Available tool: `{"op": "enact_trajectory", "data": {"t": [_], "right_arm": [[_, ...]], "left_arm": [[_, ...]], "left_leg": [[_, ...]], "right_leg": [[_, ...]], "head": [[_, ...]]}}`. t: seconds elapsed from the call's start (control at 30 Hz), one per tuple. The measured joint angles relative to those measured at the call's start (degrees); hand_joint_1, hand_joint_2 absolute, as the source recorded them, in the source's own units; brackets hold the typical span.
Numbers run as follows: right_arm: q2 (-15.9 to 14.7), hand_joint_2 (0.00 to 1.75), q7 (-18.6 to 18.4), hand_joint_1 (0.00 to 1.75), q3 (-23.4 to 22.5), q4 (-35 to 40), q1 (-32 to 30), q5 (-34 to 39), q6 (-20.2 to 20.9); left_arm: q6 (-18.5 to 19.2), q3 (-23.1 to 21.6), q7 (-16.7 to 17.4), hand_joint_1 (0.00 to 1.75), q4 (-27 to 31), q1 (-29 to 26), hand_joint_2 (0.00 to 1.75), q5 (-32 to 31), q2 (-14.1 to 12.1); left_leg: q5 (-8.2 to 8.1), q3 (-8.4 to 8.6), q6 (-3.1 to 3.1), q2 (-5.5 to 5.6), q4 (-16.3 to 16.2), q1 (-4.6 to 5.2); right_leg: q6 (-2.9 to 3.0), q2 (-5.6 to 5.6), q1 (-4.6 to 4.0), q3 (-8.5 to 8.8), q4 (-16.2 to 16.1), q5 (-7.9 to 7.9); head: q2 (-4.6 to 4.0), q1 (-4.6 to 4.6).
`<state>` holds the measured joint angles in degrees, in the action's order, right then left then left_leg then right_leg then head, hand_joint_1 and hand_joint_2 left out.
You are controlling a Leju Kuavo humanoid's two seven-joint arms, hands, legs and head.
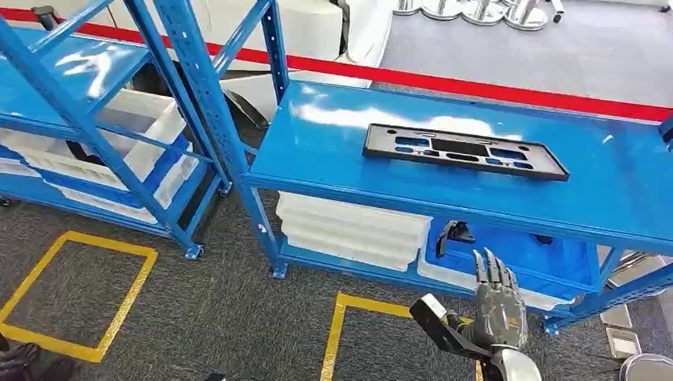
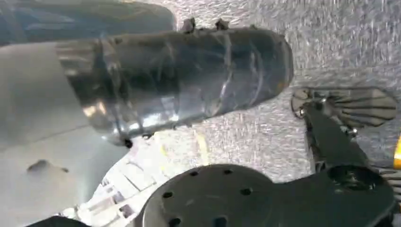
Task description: Take the parts from the cabinet and place them on the table.
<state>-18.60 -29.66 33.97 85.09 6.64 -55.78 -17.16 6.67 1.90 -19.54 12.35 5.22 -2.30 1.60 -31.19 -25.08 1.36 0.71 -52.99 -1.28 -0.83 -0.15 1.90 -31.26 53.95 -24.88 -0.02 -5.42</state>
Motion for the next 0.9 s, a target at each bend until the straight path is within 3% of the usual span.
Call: {"op": "enact_trajectory", "data": {"t": [0.03,0.13,0.17,0.2,0.27,0.3,0.33,0.37,0.43,0.47,0.5,0.53,0.6,0.73,0.87,0.9], "right_arm": [[0.00,1.75,0.02,0.00,-0.02,-0.02,0.04,-0.07,-0.07],[0.02,1.75,0.11,0.00,-0.02,-0.28,0.12,-0.11,-0.09],[0.04,1.75,0.11,0.00,-0.02,-0.37,0.01,-0.11,-0.09],[0.04,1.75,0.13,0.00,-0.02,-0.46,-0.06,-0.11,-0.09],[0.15,1.75,0.13,0.00,0.00,-0.59,-0.06,-0.11,-0.09],[0.24,1.75,0.11,0.00,0.00,-0.59,-0.05,-0.11,-0.09],[0.24,1.75,0.13,0.00,-0.02,-0.65,-0.01,-0.13,-0.09],[0.24,1.75,0.13,0.00,-0.04,-0.65,0.24,-0.11,-0.07],[0.28,1.75,0.15,0.00,-0.09,-0.68,0.28,-0.20,-0.09],[0.35,1.75,0.20,0.00,-0.07,-0.67,0.35,-0.26,-0.07],[0.37,1.75,0.20,0.00,-0.07,-0.65,0.28,-0.31,-0.07],[0.31,0.00,0.20,0.00,-0.09,-0.68,0.34,-0.39,-0.07],[0.15,0.00,0.20,0.00,-0.15,-0.68,0.58,-0.59,-0.07],[0.13,0.00,0.28,0.00,-0.13,-0.63,0.96,-1.16,0.26],[0.20,0.00,1.98,0.00,-0.15,-0.24,1.22,-0.59,0.02],[0.24,1.75,2.36,0.00,-0.15,0.00,1.27,-0.35,0.00]], "left_arm": [[0.00,0.00,0.09,0.00,0.00,0.11,0.00,0.00,-0.04],[0.09,-0.07,0.29,0.00,0.00,0.06,0.00,0.00,-1.29],[0.11,-0.09,0.29,0.00,0.00,-0.16,0.00,0.00,-1.57],[0.11,-0.11,0.20,0.00,-0.02,-0.39,0.00,0.00,-1.90],[0.11,-0.11,0.22,0.00,-0.04,-0.53,0.00,0.00,-2.29],[0.11,-0.11,0.24,0.00,-0.04,-0.46,0.00,0.00,-2.45],[0.11,-0.11,0.31,0.00,-0.11,-0.57,0.00,0.00,-2.54],[0.11,-0.13,0.46,0.00,-0.11,-0.41,0.00,0.00,-2.60],[0.09,-0.13,0.39,0.00,-0.13,-0.24,0.00,0.00,-2.60],[0.02,-0.15,0.37,0.00,-0.15,-0.40,0.00,0.00,-2.60],[0.02,-0.17,0.33,0.00,-0.22,-0.37,0.00,0.00,-2.43],[0.02,-0.17,0.33,0.00,-0.24,-0.42,0.00,0.00,-1.83],[0.00,-0.17,0.22,0.00,-0.33,-0.41,0.00,0.00,-1.27],[0.00,-0.24,0.13,0.00,-0.37,-0.32,0.00,0.00,-0.33],[0.04,-0.26,-0.22,0.00,-0.39,-0.28,0.00,0.00,-0.26],[0.04,-0.26,-0.28,0.00,-0.42,-0.28,0.00,0.00,-0.26]], "left_leg": [[-0.84,-0.87,0.03,-0.22,-2.35,0.12],[-5.62,-10.54,0.23,-0.26,-17.63,0.12],[-5.47,-13.04,0.30,-0.27,-20.42,0.11],[-3.66,-13.95,0.36,-0.30,-20.16,0.05],[2.44,-12.51,0.25,-0.35,-13.55,-0.03],[6.91,-10.34,0.14,-0.41,-7.00,-0.05],[6.94,-9.16,-0.08,-0.46,-5.14,0.04],[5.93,-8.37,-0.47,-0.44,-3.31,0.29],[5.37,-8.57,-1.40,-0.44,-3.95,0.48],[5.84,-8.63,-1.51,-0.38,-3.80,0.05],[5.65,-8.78,-1.12,-0.30,-3.91,0.10],[5.65,-8.18,-1.12,-0.19,-3.89,0.10],[5.71,-8.45,-1.18,0.22,-3.91,0.09],[5.73,-8.69,-1.28,0.70,-3.87,0.07],[5.57,-8.71,-2.05,0.81,-3.85,0.21],[5.59,-8.72,-2.15,0.79,-3.86,0.28]], "right_leg": [[0.43,-0.08,-0.09,0.73,-0.39,-0.31],[0.90,-0.24,-0.16,1.84,-0.53,-1.46],[0.88,-0.19,-0.15,2.36,-0.53,-1.94],[0.82,-0.04,-0.14,3.03,-0.53,-2.44],[0.48,0.19,-0.05,4.65,-0.53,-3.61],[0.03,0.23,0.03,5.90,-0.53,-4.44],[-0.45,0.24,-0.08,5.82,-0.60,-5.11],[-1.03,0.42,-0.36,5.95,-0.16,-5.67],[-1.36,0.25,-0.26,6.25,-0.76,-5.65],[-1.46,0.20,-0.16,6.45,-0.90,-6.47],[-0.51,0.28,-0.33,6.47,-1.16,-6.01],[0.06,0.25,-0.33,6.42,-1.20,-5.94],[0.02,0.28,-0.39,6.05,-1.37,-5.28],[-0.76,0.27,-0.34,5.92,-1.22,-4.52],[-0.85,0.23,-0.32,5.95,-1.19,-4.48],[-0.65,0.18,-0.32,5.96,-1.35,-4.65]], "head": [[0.00,-0.15],[0.00,-0.26],[0.00,-0.28],[0.02,-0.33],[0.00,-0.41],[0.00,-0.42],[0.00,-0.29],[0.00,-0.41],[0.00,-0.28],[0.00,-0.30],[0.00,-0.26],[0.02,-0.11],[0.02,-0.13],[0.02,-0.11],[0.02,-0.11],[0.00,-0.11]]}}
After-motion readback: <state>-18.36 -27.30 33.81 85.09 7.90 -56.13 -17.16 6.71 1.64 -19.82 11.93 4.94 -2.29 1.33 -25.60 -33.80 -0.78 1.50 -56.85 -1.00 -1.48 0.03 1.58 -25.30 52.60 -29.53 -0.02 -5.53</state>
